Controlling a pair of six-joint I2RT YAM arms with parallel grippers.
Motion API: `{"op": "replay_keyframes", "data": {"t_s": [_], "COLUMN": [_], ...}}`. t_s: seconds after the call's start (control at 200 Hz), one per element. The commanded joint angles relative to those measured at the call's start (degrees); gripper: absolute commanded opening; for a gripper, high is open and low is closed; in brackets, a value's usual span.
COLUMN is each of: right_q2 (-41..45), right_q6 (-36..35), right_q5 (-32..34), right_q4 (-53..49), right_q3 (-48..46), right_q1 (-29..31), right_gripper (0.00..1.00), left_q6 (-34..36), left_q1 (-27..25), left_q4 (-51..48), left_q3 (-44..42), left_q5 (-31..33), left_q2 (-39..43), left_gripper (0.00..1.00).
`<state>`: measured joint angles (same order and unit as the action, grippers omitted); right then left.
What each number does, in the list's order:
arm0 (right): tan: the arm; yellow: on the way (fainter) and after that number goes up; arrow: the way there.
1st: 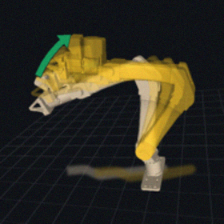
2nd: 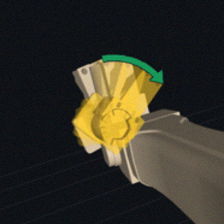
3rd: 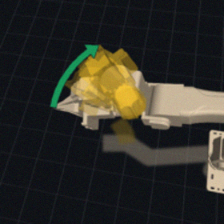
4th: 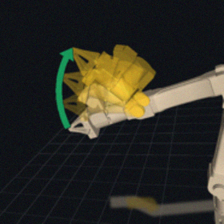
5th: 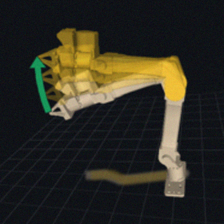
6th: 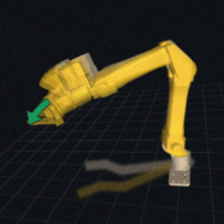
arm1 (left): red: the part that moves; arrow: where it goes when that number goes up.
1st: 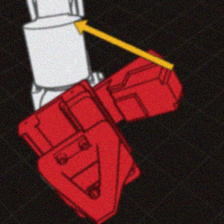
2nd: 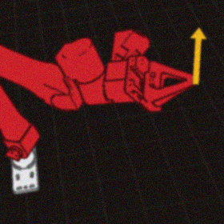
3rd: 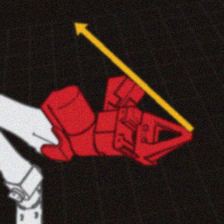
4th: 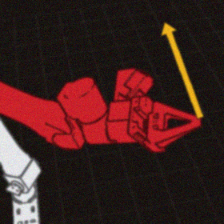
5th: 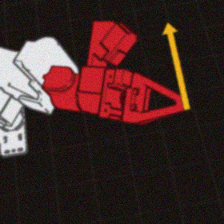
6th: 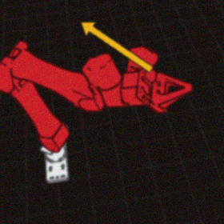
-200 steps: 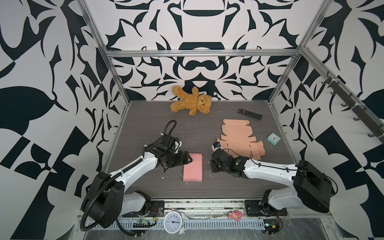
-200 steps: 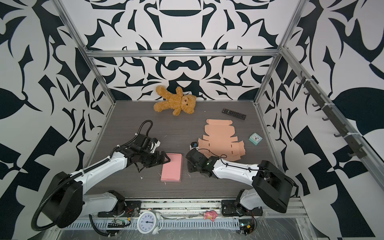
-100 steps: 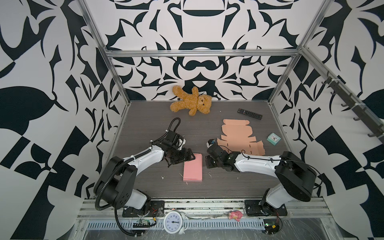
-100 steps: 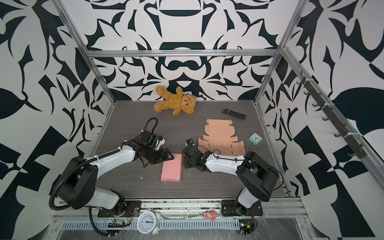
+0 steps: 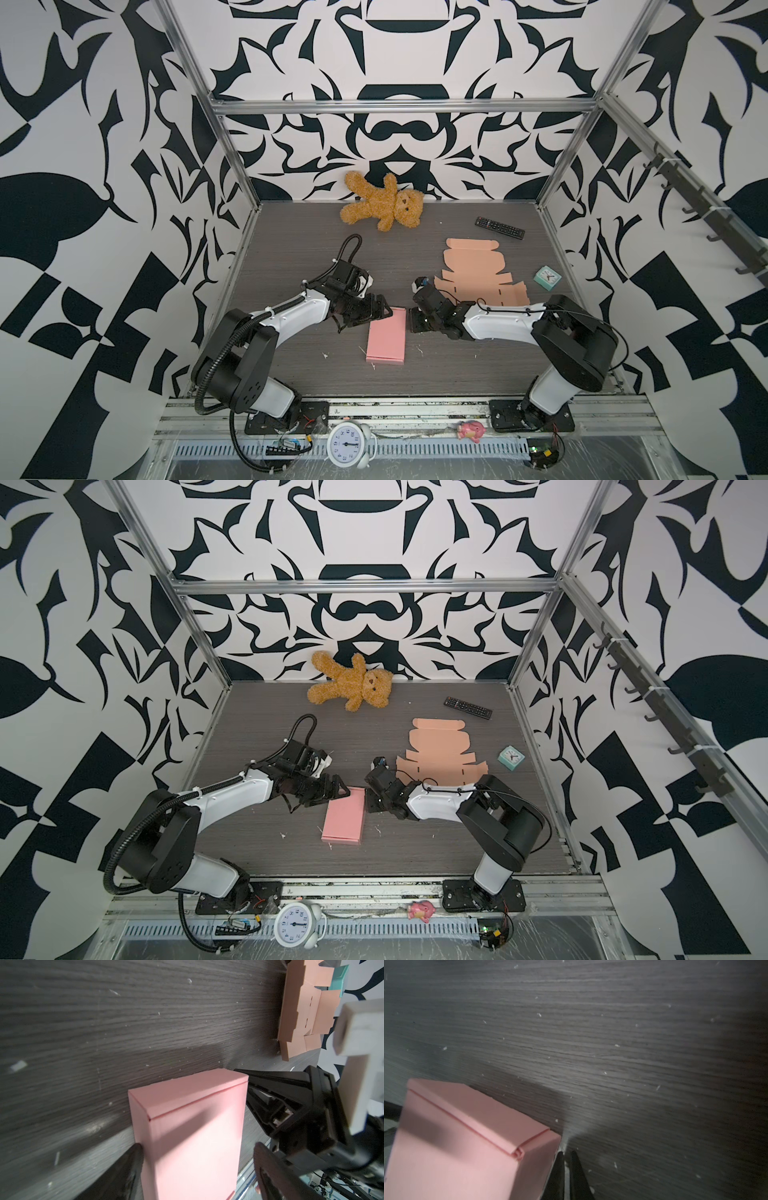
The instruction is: Fold the paper box
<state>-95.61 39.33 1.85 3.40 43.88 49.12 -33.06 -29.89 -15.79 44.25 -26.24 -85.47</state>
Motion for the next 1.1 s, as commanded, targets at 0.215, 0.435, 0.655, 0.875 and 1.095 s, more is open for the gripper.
{"op": "replay_keyframes", "data": {"t_s": [0.215, 0.435, 0.655, 0.875, 1.095], "right_q2": [-1.1, -2.2, -2.5, -1.1, 1.2], "right_q6": [2.8, 4.6, 6.0, 5.9, 6.2], "right_q5": [-3.8, -5.7, -6.4, -5.3, -4.6], "right_q4": [4.3, 7.0, 9.0, 8.3, 7.4], "right_q3": [1.7, 2.4, 1.2, -1.1, -3.9], "right_q1": [0.0, 0.9, 1.2, 1.2, 0.8], "right_gripper": [0.08, 0.08, 0.08, 0.09, 0.12], "left_q6": [-1.6, -2.5, -2.5, -2.4, -2.6], "left_q1": [0.2, 0.2, 0.0, 0.0, 0.6], "left_q4": [2.1, 3.7, 3.9, 4.3, 2.3], "left_q3": [0.8, 0.5, 0.1, -0.6, -2.1], "left_q5": [-2.2, -3.4, -3.5, -3.7, -2.0], "left_q2": [-1.2, -1.8, -1.7, -1.6, 0.8], "left_gripper": [0.81, 0.81, 0.8, 0.81, 0.81]}}
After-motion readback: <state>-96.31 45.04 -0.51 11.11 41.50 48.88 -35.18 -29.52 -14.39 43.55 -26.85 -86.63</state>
